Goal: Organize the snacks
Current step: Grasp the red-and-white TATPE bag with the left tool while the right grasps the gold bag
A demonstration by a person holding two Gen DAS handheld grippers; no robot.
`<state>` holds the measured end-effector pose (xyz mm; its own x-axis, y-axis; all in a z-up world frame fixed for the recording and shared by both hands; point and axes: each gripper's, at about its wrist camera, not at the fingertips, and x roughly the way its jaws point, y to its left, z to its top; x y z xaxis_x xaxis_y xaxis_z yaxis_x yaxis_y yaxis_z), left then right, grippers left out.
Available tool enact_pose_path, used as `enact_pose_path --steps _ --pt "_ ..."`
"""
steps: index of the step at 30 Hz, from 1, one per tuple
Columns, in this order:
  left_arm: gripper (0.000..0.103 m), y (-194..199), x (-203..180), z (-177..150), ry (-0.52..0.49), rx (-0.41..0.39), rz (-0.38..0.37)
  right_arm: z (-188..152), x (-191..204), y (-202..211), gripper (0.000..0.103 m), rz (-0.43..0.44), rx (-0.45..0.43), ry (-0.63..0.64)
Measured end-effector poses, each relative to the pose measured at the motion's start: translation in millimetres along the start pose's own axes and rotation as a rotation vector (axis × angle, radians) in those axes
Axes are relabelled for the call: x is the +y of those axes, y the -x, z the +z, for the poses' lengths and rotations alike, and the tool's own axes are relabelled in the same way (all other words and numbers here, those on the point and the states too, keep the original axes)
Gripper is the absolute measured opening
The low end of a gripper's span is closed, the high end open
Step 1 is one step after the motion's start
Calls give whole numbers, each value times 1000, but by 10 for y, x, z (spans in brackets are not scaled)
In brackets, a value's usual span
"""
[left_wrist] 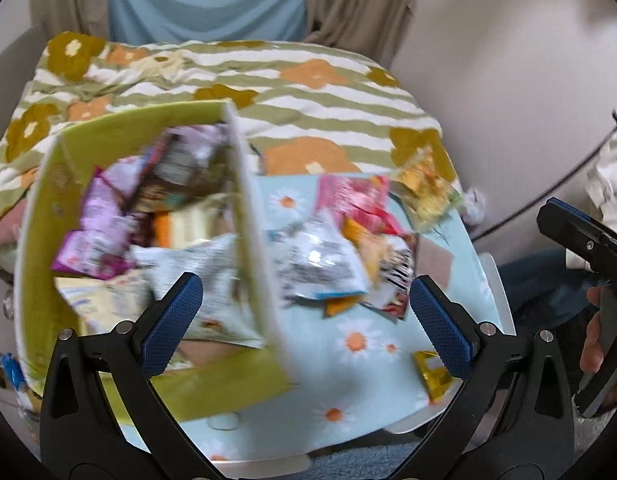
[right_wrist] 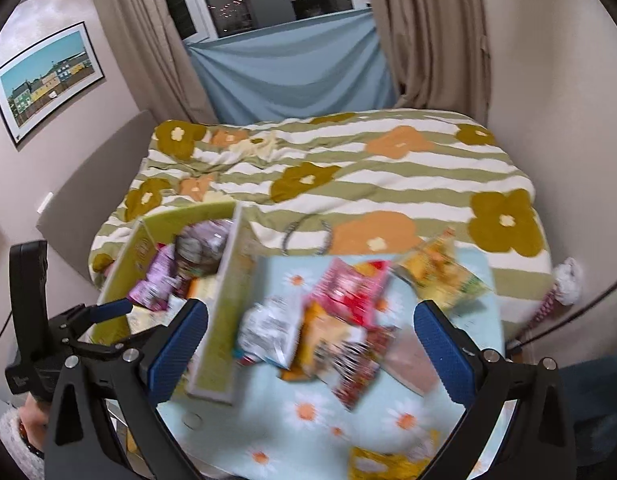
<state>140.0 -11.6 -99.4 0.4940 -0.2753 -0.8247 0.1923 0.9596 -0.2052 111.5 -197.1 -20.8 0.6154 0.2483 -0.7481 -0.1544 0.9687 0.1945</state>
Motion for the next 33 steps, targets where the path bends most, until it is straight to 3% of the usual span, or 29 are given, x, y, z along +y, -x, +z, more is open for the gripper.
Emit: enact_pose_path --steps 10,17,28,33 --pt "103 -434 -823 -205 -96 66 6 -549 -758 48 103 -23 92 -57" --pt "103 -803 -1220 -234 -169 83 55 -994 -1119 -102 103 -5 179 -76" --pt "100 -1603 -1662 -310 -372 105 248 -1482 -1342 -470 103 82 251 -116" --pt "100 -1818 -1780 -370 -495 83 388 -1639 -1303 -570 103 112 259 -104"
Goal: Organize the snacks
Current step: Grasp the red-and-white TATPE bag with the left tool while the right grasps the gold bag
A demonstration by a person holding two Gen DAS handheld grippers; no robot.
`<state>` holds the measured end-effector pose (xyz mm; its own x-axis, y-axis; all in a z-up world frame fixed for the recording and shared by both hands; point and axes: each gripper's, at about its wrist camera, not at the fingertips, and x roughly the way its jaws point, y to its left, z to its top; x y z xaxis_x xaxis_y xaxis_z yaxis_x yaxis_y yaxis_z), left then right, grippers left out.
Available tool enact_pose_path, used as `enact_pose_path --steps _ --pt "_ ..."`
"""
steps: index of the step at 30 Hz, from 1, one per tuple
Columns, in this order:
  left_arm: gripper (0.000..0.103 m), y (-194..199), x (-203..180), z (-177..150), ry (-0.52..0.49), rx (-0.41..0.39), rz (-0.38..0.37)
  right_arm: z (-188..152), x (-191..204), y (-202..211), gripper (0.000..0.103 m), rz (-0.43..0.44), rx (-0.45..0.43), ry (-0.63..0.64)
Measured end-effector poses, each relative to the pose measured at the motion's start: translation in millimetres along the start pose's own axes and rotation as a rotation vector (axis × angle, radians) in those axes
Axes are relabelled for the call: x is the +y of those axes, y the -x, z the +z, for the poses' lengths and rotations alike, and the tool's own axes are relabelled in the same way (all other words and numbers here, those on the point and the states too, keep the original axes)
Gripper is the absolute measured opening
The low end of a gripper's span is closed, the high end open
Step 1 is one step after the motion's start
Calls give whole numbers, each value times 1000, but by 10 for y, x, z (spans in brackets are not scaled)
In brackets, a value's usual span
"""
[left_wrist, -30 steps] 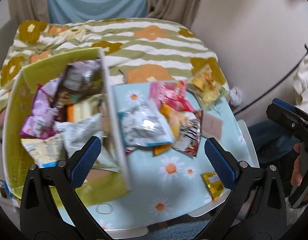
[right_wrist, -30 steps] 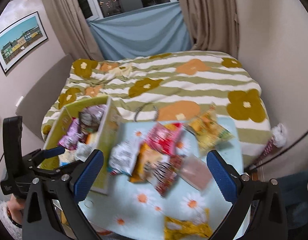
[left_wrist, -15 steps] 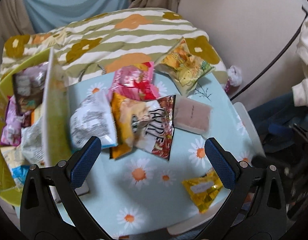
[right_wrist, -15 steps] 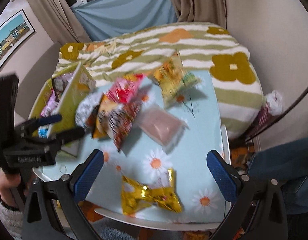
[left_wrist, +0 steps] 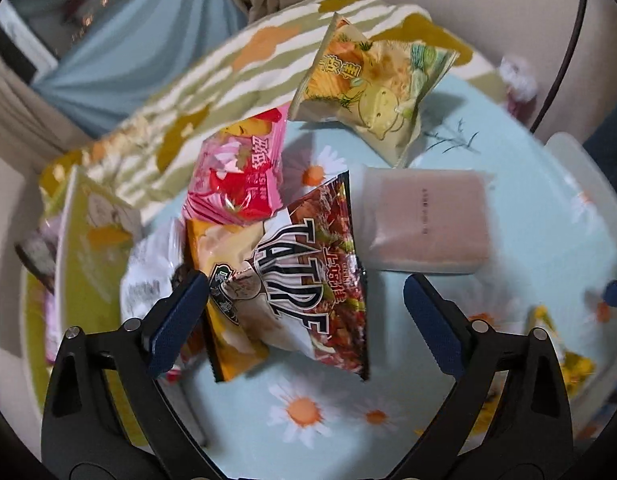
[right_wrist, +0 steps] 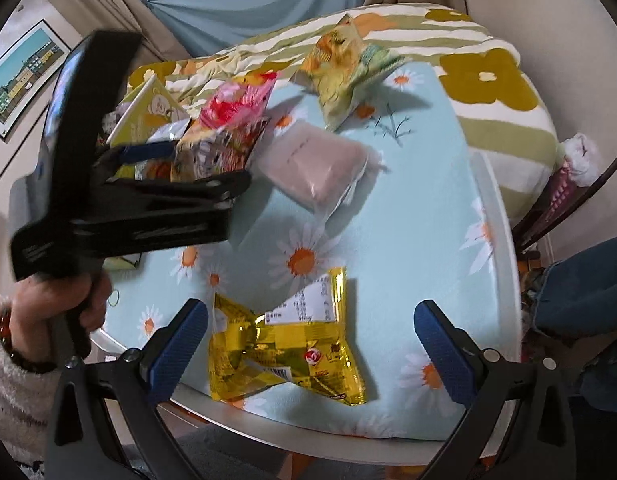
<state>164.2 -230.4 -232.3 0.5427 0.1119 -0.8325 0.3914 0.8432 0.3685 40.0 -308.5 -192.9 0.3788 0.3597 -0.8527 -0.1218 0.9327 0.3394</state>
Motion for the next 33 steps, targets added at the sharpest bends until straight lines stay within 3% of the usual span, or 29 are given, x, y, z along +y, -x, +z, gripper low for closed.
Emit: enact_pose_path --steps 5,16,18,20,22,33 --pt "93 -61 -56 49 -48 -2 69 -119 2 -107 103 14 16 16" --pt "94 -348 -162 67 -155 76 209 -145 -20 -186 103 15 23 17" --pt "93 -358 -125 33 -146 83 202 -153 -4 -208 103 9 26 25" --pt "77 -369 -51 7 -128 91 205 -168 7 -239 103 10 31 28" --pt "73 -377 46 3 -98 98 167 -183 17 -260 103 18 33 28" --pt "71 -207 172 -94 -34 81 47 -218 117 -394 103 43 52 52"
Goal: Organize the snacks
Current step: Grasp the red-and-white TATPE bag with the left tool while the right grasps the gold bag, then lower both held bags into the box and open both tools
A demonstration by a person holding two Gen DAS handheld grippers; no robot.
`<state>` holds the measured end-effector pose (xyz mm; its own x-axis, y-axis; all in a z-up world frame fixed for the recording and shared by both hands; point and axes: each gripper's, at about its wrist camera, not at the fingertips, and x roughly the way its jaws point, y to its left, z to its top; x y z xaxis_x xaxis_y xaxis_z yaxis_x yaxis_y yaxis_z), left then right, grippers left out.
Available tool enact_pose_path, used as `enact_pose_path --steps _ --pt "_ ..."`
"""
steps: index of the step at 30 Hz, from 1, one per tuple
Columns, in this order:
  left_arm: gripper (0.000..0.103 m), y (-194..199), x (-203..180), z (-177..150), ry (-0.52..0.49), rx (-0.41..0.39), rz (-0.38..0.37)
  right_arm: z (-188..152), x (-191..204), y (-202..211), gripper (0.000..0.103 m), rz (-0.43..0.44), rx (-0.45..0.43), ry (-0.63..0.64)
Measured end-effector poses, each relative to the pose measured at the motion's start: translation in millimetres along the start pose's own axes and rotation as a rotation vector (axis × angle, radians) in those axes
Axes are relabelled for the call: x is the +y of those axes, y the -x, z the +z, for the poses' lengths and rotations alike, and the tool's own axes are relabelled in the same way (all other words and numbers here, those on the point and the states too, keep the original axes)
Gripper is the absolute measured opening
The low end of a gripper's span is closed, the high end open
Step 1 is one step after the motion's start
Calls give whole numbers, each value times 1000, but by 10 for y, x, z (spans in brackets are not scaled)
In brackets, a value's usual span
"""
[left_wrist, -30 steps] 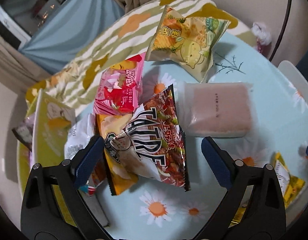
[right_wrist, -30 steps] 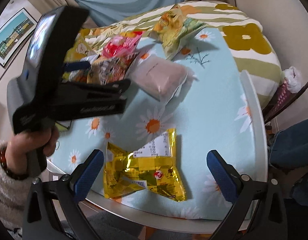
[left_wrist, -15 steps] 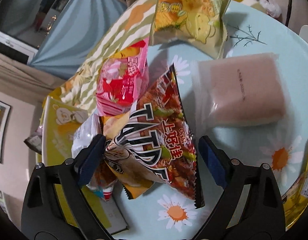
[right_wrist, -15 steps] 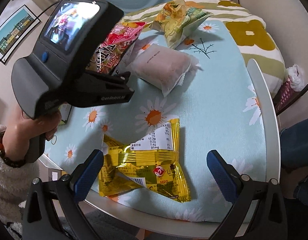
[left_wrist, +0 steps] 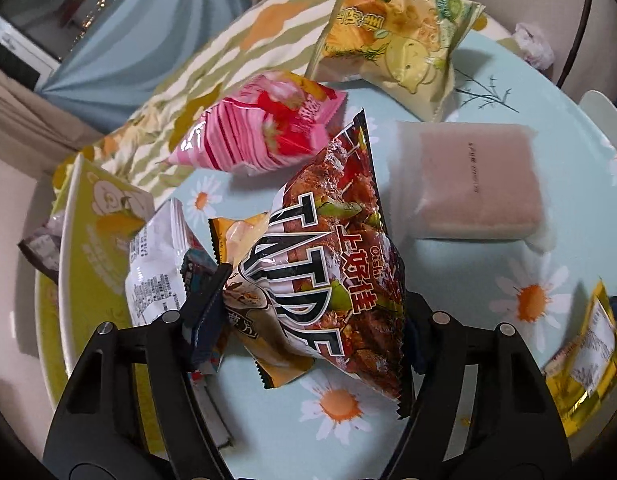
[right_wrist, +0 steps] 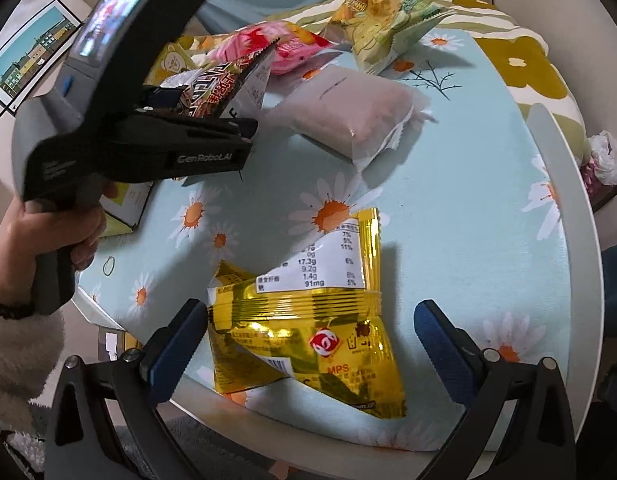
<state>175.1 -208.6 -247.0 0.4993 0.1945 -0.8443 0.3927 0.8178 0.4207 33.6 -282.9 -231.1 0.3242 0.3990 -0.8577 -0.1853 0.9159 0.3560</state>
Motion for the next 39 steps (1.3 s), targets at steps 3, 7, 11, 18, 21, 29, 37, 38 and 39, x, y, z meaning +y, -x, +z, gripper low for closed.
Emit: enact_pose_path --steps 3,7,11,18,21,29,37,38,39 --pt "71 54 -18 -36 4 -5 -19 4 44 -27 103 -11 -1 30" --pt "71 142 -59 -87 13 -14 -38 17 110 -53 97 -24 -3 61" --pt "71 247 -74 -125 30 -23 -59 36 170 -93 90 -41 -5 86" --pt "71 425 -48 -178 52 -44 -80 53 237 -64 71 -44 -12 104" --pt "71 523 0 -199 74 -60 -91 86 238 4 71 -43 -26 104" --pt "71 900 200 -165 147 -129 -104 231 285 257 71 -48 -66 122" --pt "71 1368 486 -160 241 -226 -99 463 471 534 70 -59 -131 184" --pt "71 1433 537 -165 253 -239 -90 511 505 589 70 -55 -144 193" --pt "71 1484 577 -169 263 -250 -82 547 532 633 70 -52 -153 201"
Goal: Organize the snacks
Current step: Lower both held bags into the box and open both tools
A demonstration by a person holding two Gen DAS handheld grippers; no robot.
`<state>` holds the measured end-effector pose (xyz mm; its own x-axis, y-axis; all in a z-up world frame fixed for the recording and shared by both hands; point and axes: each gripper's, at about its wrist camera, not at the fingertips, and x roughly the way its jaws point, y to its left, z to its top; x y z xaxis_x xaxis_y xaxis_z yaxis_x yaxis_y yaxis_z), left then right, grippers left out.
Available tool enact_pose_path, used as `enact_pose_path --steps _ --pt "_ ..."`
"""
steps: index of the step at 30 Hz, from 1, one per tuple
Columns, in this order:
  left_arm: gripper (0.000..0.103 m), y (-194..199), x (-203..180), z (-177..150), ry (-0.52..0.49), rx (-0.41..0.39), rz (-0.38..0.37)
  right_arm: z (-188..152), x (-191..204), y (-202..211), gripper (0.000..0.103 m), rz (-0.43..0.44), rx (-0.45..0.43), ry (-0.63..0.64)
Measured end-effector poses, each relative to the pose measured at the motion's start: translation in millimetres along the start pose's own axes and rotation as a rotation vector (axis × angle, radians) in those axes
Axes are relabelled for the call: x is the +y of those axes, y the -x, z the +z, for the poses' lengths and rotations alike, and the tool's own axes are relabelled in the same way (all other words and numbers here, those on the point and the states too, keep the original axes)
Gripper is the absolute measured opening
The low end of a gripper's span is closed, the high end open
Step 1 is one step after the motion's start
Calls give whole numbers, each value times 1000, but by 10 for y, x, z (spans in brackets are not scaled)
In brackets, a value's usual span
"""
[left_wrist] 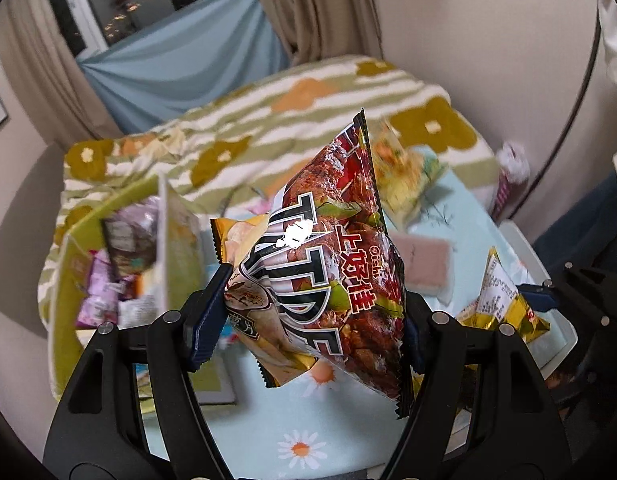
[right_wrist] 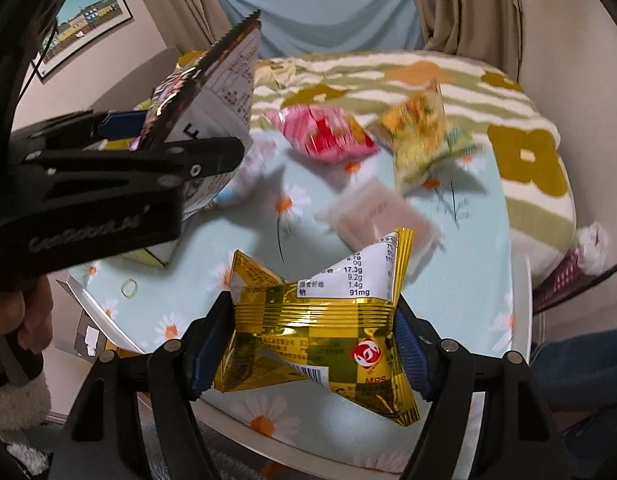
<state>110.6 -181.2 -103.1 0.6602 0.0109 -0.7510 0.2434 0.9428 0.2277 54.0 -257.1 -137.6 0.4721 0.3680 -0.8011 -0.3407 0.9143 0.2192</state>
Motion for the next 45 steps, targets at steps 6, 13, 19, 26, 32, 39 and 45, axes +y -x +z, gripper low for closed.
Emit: enact_pose_path --steps 6,13,19,26,32,39,45 --pt "71 303 585 120 97 -57 50 472 266 172 70 19 -73 68" --pt "71 364 1496 150 170 -60 146 1047 747 81 70 64 -122 91" --pt "71 116 2352 69 235 -5 197 1552 1265 -319 71 115 -118 109" --pt "71 -390 2959 -73 249 71 167 1847 1777 -853 71 133 -66 131" --pt "103 -771 3152 -160 228 126 138 1935 1947 -1188 71 106 -26 108" --pt "103 -656 3156 -345 271 106 76 1893 1862 -1259 71 24 -5 80" --pt "103 -443 3138 -537 317 108 104 1895 1832 -1148 71 25 -8 76"
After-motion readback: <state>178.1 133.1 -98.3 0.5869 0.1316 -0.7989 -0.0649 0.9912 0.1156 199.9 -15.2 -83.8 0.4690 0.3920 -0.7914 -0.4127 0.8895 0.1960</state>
